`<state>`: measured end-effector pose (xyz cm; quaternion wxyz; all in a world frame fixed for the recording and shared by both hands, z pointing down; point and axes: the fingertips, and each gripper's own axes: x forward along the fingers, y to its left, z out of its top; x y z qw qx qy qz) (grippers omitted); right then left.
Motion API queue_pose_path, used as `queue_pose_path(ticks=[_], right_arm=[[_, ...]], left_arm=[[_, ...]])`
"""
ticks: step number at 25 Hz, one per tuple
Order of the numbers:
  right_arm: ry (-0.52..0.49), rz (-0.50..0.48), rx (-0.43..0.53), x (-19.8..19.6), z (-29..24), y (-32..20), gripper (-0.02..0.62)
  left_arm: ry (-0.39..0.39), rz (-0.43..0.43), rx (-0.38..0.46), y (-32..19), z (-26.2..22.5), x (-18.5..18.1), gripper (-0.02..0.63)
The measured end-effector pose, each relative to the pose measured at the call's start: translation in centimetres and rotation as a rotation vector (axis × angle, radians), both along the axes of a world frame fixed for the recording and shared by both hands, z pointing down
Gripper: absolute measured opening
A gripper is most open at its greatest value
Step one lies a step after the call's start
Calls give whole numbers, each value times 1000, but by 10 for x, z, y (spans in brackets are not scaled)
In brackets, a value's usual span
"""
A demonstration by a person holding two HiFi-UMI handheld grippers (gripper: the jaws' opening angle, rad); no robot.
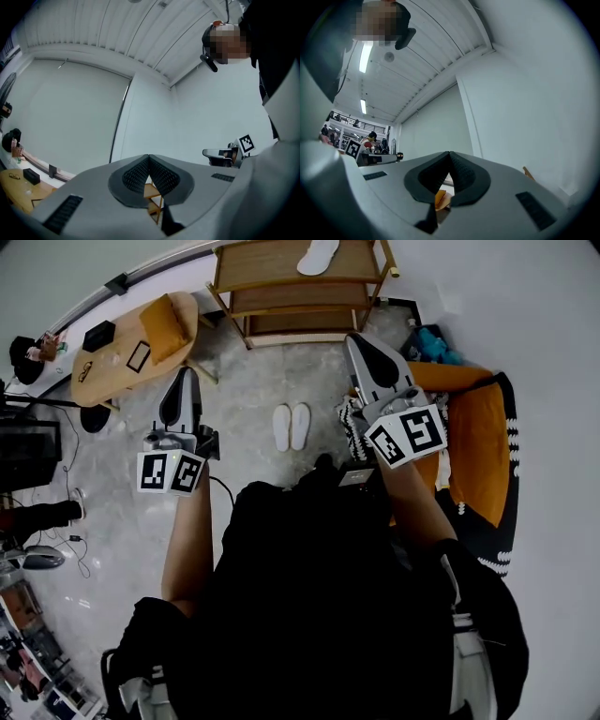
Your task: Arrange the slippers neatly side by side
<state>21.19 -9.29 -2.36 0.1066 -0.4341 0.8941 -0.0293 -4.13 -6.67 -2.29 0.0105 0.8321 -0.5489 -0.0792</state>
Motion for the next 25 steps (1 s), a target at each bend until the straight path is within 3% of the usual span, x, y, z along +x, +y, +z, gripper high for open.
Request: queue_pose_path(ticks=[5,10,19,25], right_arm=[[-6,42,-8,9,-1,32,32],[-6,70,-6,0,-5,79,31],[48,48,-38,-79,-1,204,32],[105,27,-73,-125,9,274,31]], left_arm=[[-23,37,17,20,-11,3,15],[38,45,34,65,-23,-11,15],[70,74,21,194,-15,-76,15],[90,51,-41,268,8,-114,15]])
